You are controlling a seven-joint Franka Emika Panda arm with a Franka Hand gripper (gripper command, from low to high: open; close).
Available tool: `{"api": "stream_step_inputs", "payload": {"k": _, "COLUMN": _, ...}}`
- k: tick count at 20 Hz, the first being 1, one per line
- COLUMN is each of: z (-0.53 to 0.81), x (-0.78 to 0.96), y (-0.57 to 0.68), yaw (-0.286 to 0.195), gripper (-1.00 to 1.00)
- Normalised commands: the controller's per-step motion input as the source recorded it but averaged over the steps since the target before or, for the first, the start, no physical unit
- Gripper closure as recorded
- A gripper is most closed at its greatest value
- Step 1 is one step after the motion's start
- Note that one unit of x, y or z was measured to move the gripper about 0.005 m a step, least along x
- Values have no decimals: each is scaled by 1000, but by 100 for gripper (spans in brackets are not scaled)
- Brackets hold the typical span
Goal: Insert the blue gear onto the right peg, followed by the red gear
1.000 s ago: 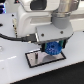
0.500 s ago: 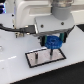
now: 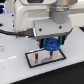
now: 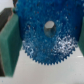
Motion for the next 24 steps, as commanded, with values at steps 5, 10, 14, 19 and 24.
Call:
{"api": "stream_step_inputs", "payload": {"k": 5, "z": -69, "x": 269, "y": -18, "yaw": 0, "gripper": 100}}
{"api": "stream_step_inputs", "payload": {"k": 10, "z": -89, "x": 224, "y": -3, "yaw": 0, "gripper": 100}}
{"api": "stream_step_inputs", "payload": {"k": 14, "z": -68, "x": 241, "y": 3, "yaw": 0, "gripper": 100}}
{"api": "stream_step_inputs", "payload": {"k": 19, "z": -64, "x": 109, "y": 74, "yaw": 0, "gripper": 100}}
{"api": "stream_step_inputs", "payload": {"k": 24, "z": 221, "x": 172, "y": 83, "yaw": 0, "gripper": 100}}
